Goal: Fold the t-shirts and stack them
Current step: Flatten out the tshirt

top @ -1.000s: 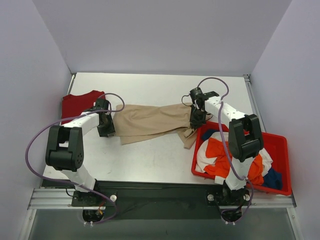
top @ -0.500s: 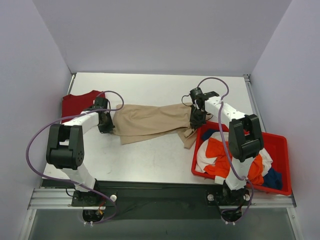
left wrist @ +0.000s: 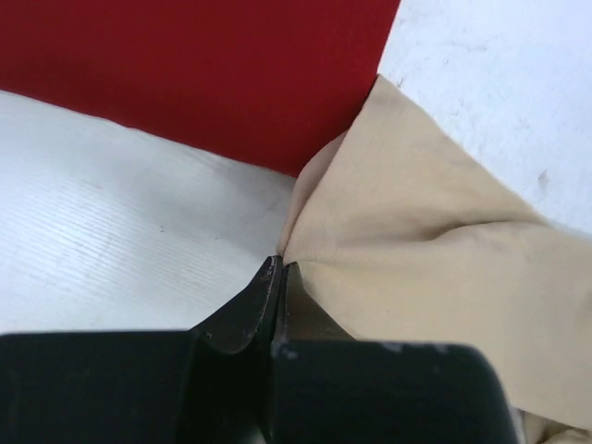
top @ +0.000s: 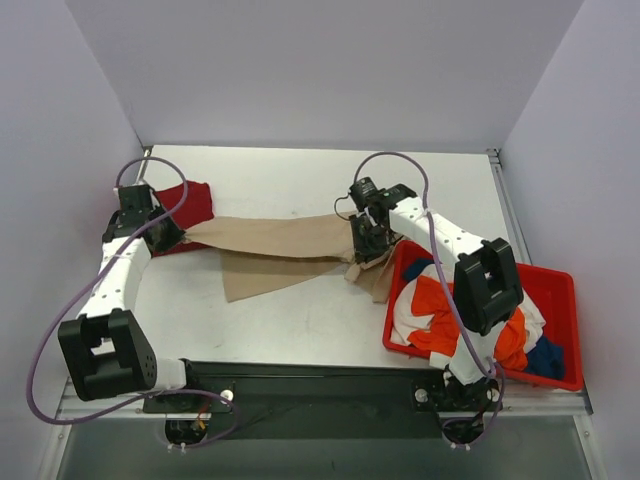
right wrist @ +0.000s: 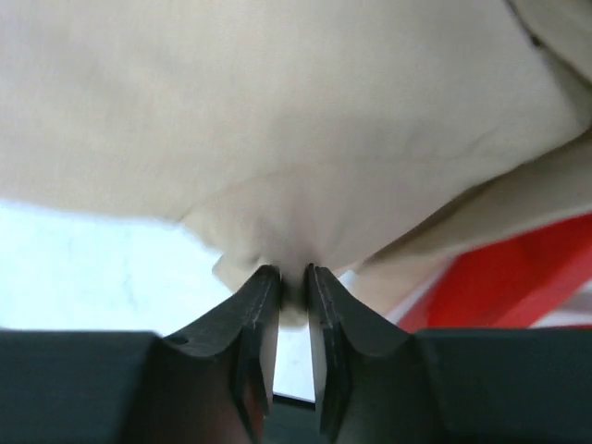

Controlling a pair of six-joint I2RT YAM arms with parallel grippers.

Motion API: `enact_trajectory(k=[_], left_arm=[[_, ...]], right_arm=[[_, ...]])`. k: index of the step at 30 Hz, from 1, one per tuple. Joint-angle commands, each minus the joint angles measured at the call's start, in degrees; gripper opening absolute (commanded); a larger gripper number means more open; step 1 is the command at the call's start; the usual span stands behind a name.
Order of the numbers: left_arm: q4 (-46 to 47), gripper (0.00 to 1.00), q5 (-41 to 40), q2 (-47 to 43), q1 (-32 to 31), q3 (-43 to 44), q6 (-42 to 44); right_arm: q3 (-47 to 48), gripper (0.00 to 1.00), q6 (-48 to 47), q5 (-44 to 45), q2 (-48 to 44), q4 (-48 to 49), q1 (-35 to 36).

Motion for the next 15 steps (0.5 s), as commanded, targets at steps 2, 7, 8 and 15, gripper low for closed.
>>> enact_trajectory(k=[2, 7, 8, 15], left_arm=[[-2.1, 0.0, 3.2, -1.7, 3.3, 0.4, 1.3], [-3.6, 0.0, 4.4, -2.0, 4.5, 0.1, 3.9], [-3.7, 0.0, 4.6, -2.0, 4.6, 0.1, 4.2], [-5.5, 0.0, 4.5, -2.9, 4.7, -0.5, 6.2]], right_arm=[[-2.1, 0.29, -2.9, -4.8, -3.4, -4.3, 3.0], [-8.5, 0.47, -2.5, -2.0, -8.6, -3.5, 3.0], [-9.3, 0.47, -2.4, -1.7, -9.3, -3.3, 2.9], [-15.2, 0.45, 0.2, -4.1, -10.0, 1.7, 3.5]])
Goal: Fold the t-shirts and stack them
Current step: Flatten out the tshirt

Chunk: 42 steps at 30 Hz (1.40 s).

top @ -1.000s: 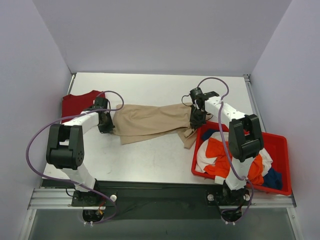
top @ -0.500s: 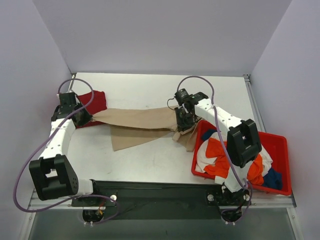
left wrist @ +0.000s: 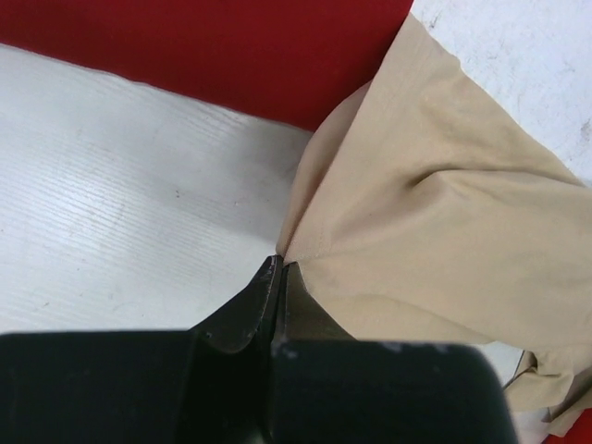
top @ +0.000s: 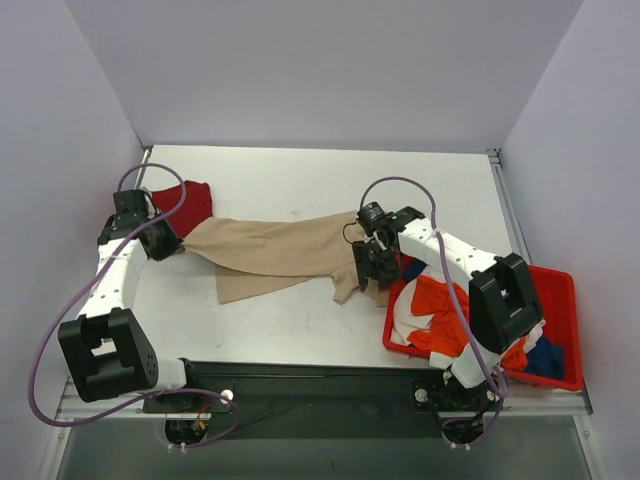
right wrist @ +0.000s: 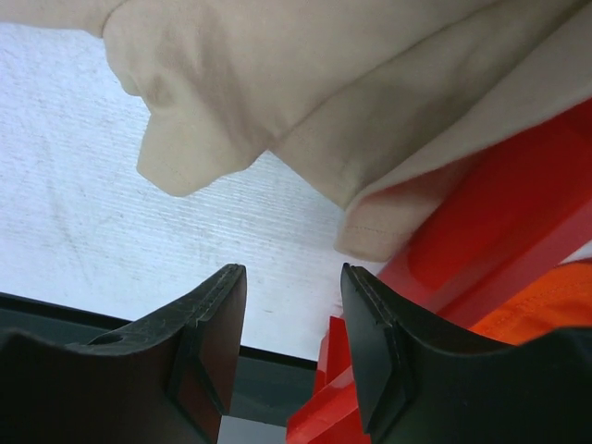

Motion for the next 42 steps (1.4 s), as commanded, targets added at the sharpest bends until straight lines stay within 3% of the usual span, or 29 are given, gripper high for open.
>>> enact_trajectory(k=[1, 9, 18, 19, 21, 22, 23, 34, 36, 40, 42], left_arm=[[-1.4, 0.0, 0.9, -1.4, 0.6, 0.1, 2.5], [-2.6, 0.0, 1.9, -2.7, 0.7, -0.8, 3.2], [-4.8, 0.0, 2.6, -4.0, 0.7, 0.5, 3.9], [-5.0, 0.0, 2.7, -4.2, 0.7, 0.6, 4.0], [-5.2, 0.0, 2.6, -4.5, 0.8, 0.6, 4.4], [-5.3, 0.0, 2.6, -4.5, 0.7, 0.5, 4.5], [-5.5, 0.0, 2.6, -4.5, 0.7, 0.6, 4.8], [-6.7, 0.0, 1.2, -2.3, 3.6, 1.6, 7.0], [-6.7, 0.0, 0.8, -1.7, 3.7, 2.1, 7.2], [-7.2, 0.0, 0.2, -0.3, 4.0, 2.8, 7.5], [-7.0, 0.0, 0.1, 0.3, 4.0, 2.7, 7.5]], right_arm=[[-0.1, 0.45, 1.6, -1.5, -0.6, 1.9, 0.5], [6.1, 0.58, 3.0, -3.2, 7.7, 3.1, 3.1], [7.4, 0.57, 4.2, -0.5, 13.9, 2.0, 3.2], [7.5, 0.55, 4.1, -0.4, 14.2, 2.0, 3.2], [8.5, 0.34, 3.8, 0.0, 15.1, 2.0, 3.2], [8.8, 0.21, 3.6, 0.2, 15.2, 2.0, 3.2], [9.4, 0.01, 3.4, 0.5, 14.4, 1.6, 3.1], [25.2, 0.0, 1.1, 10.3, 2.2, -18.9, 5.9], [30.4, 0.04, -0.8, 6.1, 2.3, -20.7, 7.8], [35.9, 0.43, -2.6, 1.5, 2.4, -19.7, 12.4], [32.8, 0.5, -2.1, 2.6, 1.9, -18.3, 13.0]])
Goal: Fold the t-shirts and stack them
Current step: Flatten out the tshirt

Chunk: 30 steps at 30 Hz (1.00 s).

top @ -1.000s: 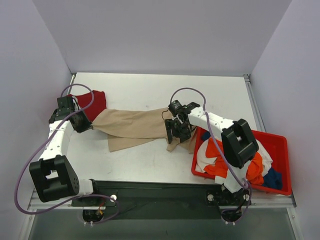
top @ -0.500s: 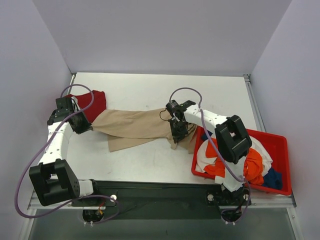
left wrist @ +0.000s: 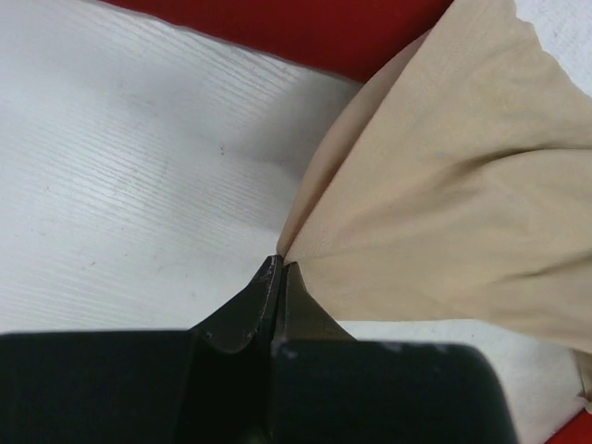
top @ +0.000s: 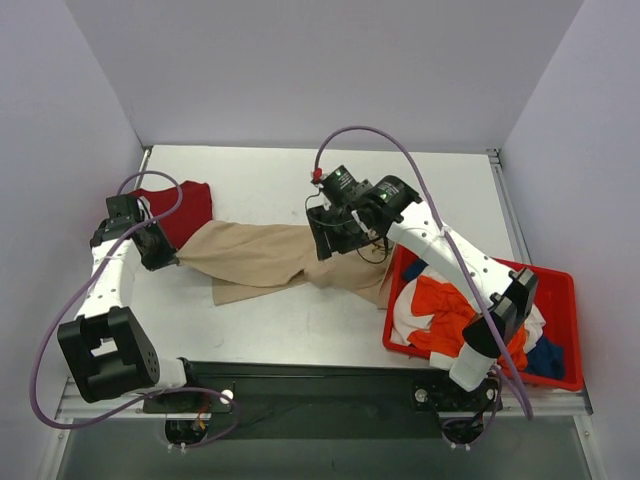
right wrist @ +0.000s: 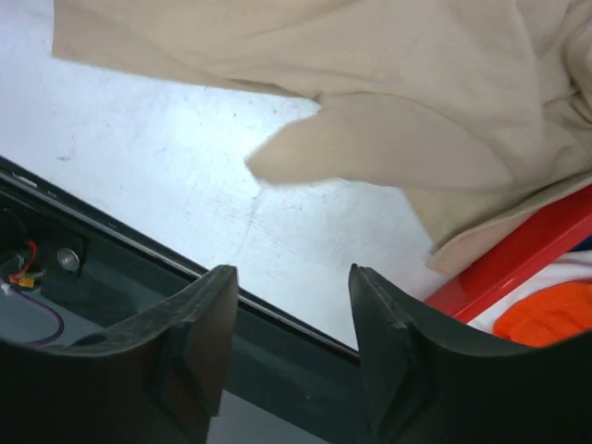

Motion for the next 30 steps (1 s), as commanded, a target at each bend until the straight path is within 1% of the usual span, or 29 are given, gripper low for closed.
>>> enact_trajectory(k=[1, 2, 3, 6, 11, 12, 17, 22, 25, 30], left_arm=[[-0.2, 0.0, -0.9, 0.9, 0.6, 2.8, 1.0], [0.1, 0.0, -0.9, 1.4, 0.6, 2.8, 1.0], [0.1, 0.0, -0.8, 1.6, 0.6, 2.9, 1.1], [0.3, 0.0, -0.2, 2.7, 0.6, 3.5, 0.7], [0.6, 0.0, 0.8, 3.9, 0.7, 4.2, 0.5], [0.7, 0.0, 0.8, 4.0, 0.7, 4.2, 0.5], [0.7, 0.0, 1.1, 4.4, 0.7, 4.4, 0.4], [0.4, 0.0, 1.8, 4.9, 0.6, 4.8, 0.3], [0.4, 0.0, 1.9, 4.9, 0.6, 4.8, 0.4], [0.4, 0.0, 1.7, 4.4, 0.6, 4.3, 0.6]], right_arm=[[-3.3, 0.53, 0.4, 0.6, -0.4, -3.9, 0.8], [-4.8, 0.53, 0.9, 1.0, -0.2, -3.8, 0.1], [-8.7, 0.53, 1.5, 1.1, -0.2, -3.5, -0.3], [-15.8, 0.52, 3.4, 2.0, 0.2, -2.0, -0.6], [-22.7, 0.52, 3.5, 0.6, 2.5, 3.5, -0.7], [-23.3, 0.52, 2.9, -2.2, 3.2, 4.5, -0.7], [-24.6, 0.52, 2.5, -5.9, 8.7, 8.9, 0.2], [-23.6, 0.53, 3.3, -5.7, 14.1, 10.9, 0.2], [-22.8, 0.55, 3.5, -5.5, 16.3, 11.9, 0.0], [-21.9, 0.54, 3.6, -4.8, 18.7, 12.9, -0.6]])
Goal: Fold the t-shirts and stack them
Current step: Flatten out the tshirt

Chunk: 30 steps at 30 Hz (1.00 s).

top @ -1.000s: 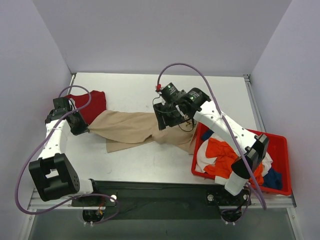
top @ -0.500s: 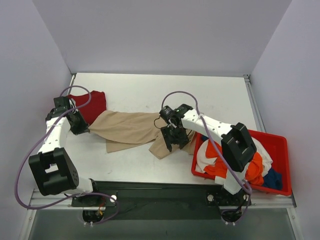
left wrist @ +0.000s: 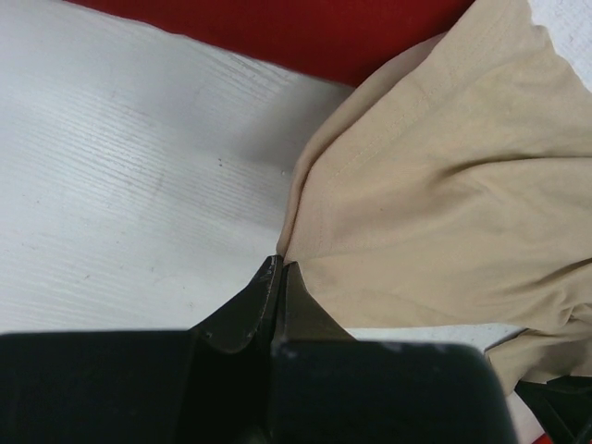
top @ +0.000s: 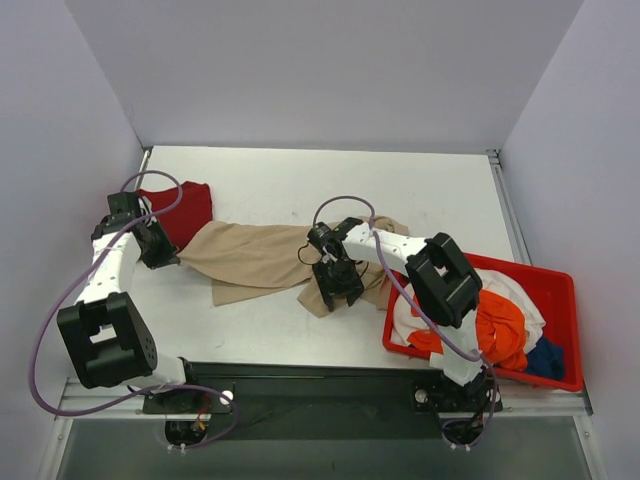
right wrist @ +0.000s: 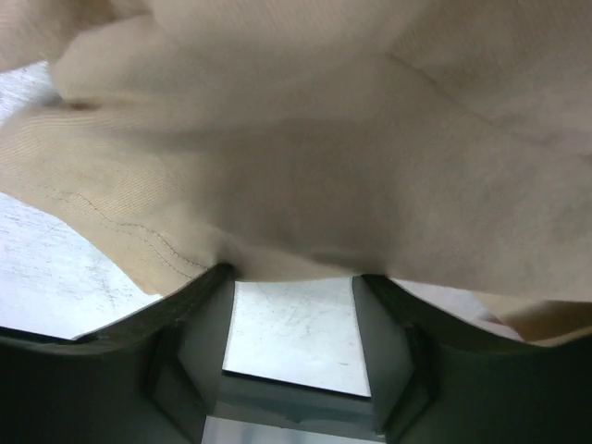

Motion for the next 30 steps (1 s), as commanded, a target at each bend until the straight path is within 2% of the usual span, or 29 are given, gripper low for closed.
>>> enact_trajectory(k=[1, 3, 4, 5, 12, 18, 20, 23, 24, 27, 30], left_arm=[[0.7, 0.0, 0.8, -0.8, 0.4, 1.9, 0.4], [0.7, 0.0, 0.9, -0.8, 0.4, 1.8, 0.5], [0.8, 0.0, 0.9, -0.8, 0.4, 1.7, 0.5], [0.8, 0.0, 1.0, -0.7, 0.4, 1.8, 0.5], [0.8, 0.0, 0.8, -0.4, 0.4, 1.9, 0.6], [0.8, 0.0, 0.0, -0.8, 0.4, 1.8, 1.1], [0.7, 0.0, -0.6, -1.4, 0.4, 1.6, 1.1], [0.8, 0.0, -1.1, -2.0, 0.4, 0.8, 1.3], [0.7, 0.0, -1.0, -2.1, 0.4, 0.6, 1.4], [0.5, 0.0, -1.4, -2.3, 0.5, 0.7, 1.6], [0.6, 0.0, -1.4, -2.3, 0.8, 0.8, 1.6]], right_arm=[[1.6, 0.48, 0.4, 0.8, 1.5, 0.1, -0.5], [1.4, 0.35, 0.5, 1.2, 1.4, 0.5, -0.9], [1.3, 0.13, 0.6, 1.5, 1.0, 0.4, -1.0], [0.7, 0.0, 0.5, 2.0, -0.3, 0.3, -1.4], [-2.2, 0.0, 1.4, 3.3, -11.1, -4.4, -2.9], [4.0, 0.0, 0.0, 7.9, -20.4, -19.0, -2.7], [7.3, 0.04, -2.0, 8.1, -20.3, -20.8, -2.7], [13.1, 0.27, -5.0, 4.1, -16.9, -21.3, -2.8], [15.7, 0.39, -5.3, 3.2, -15.7, -21.2, -2.7], [16.3, 0.48, -5.3, 1.1, -12.1, -20.5, -2.7], [11.8, 0.49, -3.8, 1.3, -12.5, -17.5, -2.9]])
